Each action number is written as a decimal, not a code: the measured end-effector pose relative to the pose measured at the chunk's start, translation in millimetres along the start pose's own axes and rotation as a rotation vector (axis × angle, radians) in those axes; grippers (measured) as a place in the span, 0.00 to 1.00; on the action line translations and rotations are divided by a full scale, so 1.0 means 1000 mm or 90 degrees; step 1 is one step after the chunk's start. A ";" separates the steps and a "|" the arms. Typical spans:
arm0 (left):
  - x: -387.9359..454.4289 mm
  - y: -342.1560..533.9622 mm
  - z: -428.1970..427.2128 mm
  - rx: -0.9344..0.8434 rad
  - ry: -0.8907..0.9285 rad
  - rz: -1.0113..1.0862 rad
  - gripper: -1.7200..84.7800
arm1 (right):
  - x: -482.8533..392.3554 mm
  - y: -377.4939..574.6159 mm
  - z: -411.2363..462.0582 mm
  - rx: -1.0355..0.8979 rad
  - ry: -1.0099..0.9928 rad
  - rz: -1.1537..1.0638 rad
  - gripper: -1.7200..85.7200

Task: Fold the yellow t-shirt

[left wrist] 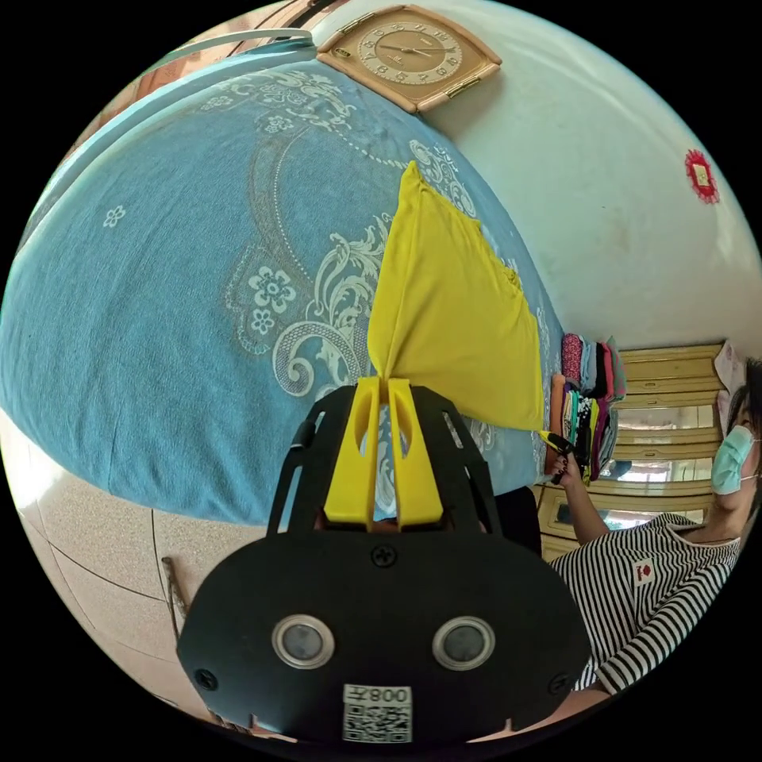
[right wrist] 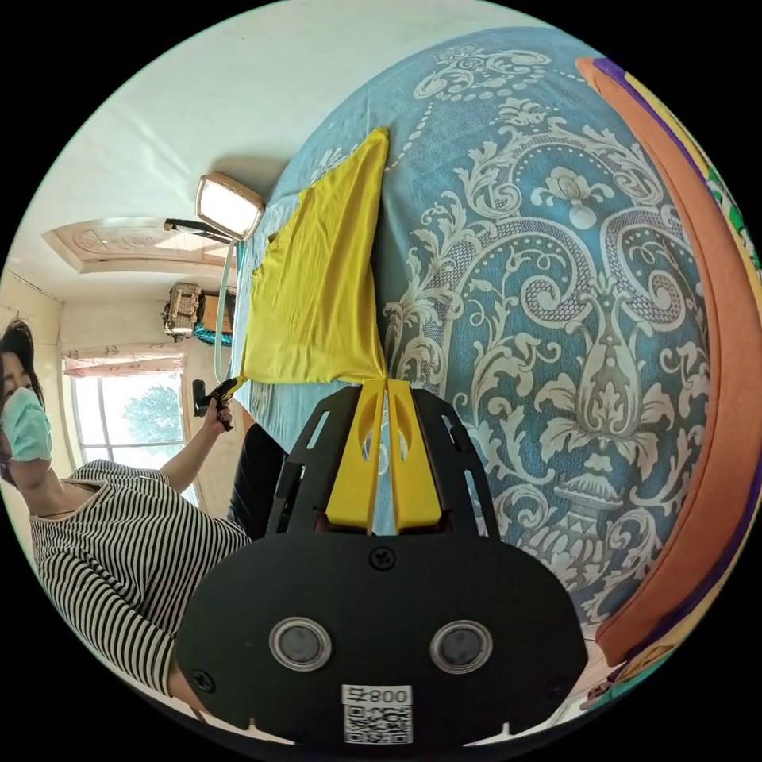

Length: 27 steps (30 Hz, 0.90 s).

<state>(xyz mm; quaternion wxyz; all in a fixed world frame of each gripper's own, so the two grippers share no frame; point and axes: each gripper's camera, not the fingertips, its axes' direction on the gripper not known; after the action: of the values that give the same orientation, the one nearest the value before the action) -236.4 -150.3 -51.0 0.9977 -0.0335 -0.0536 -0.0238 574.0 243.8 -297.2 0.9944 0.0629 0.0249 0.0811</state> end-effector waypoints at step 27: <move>0.091 0.076 -0.071 0.084 -0.064 0.017 0.09 | -0.005 0.066 0.009 0.042 -0.069 0.032 0.02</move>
<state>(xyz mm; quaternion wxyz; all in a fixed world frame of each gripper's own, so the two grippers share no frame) -134.2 -83.4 -116.4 0.9940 0.0306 -0.1048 -0.0052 559.2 306.8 -279.1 0.9893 0.1006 -0.0278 0.1019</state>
